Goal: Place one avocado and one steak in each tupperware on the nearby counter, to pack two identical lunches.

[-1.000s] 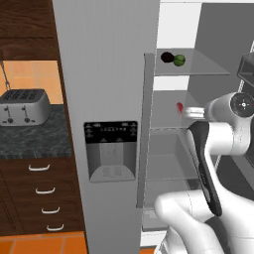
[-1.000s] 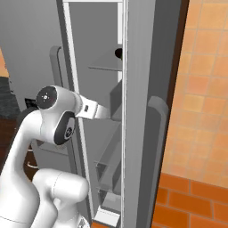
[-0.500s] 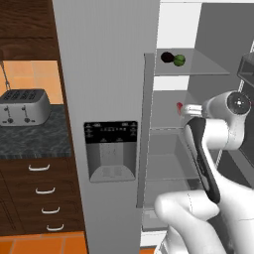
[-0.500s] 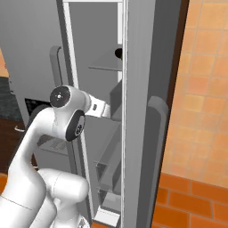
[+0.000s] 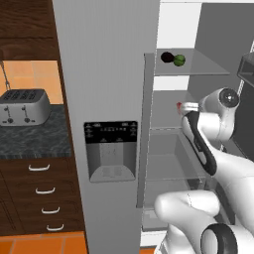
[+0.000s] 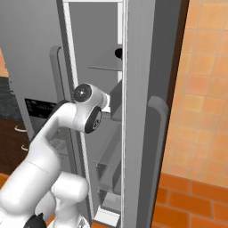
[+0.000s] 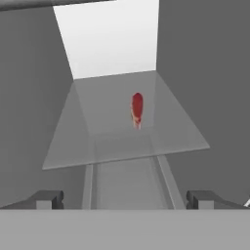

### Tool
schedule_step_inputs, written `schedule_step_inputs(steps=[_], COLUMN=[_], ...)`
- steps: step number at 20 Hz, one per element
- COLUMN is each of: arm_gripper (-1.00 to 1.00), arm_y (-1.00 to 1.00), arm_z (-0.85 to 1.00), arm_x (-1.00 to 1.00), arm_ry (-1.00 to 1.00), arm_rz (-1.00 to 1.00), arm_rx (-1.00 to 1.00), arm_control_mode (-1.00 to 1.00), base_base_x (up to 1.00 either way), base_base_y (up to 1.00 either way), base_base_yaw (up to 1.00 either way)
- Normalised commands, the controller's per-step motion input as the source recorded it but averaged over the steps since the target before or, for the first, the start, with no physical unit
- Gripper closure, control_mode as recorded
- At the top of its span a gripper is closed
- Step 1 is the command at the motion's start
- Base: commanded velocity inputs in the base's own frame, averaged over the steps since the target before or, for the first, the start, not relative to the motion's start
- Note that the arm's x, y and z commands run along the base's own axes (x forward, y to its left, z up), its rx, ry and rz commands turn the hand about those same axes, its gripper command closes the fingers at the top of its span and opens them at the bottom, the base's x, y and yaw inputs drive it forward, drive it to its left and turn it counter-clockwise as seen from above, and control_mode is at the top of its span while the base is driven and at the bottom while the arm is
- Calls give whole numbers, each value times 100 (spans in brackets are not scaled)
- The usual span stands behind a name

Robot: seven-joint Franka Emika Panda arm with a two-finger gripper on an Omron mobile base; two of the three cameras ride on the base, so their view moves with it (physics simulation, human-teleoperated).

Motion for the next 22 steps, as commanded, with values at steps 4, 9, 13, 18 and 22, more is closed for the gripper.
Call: schedule_step_inputs(steps=[4, 9, 13, 18, 22], arm_gripper=[-100, -100, -100, -100, -100], arm_y=[-18, -11, -13, -20, -18], arm_z=[-31, -9, -17, -33, -26], arm_x=[71, 23, 42, 58, 38], arm_ry=[7, 1, 3, 6, 3], arm_rz=[0, 0, 0, 0, 0], arm_rx=[0, 4, 1, 0, 0], arm_control_mode=[-100, -100, -100, -100, -100], base_base_x=[0, 0, 0, 0, 0], base_base_y=[0, 0, 0, 0, 0], base_base_yaw=[0, 0, 0, 0, 0])
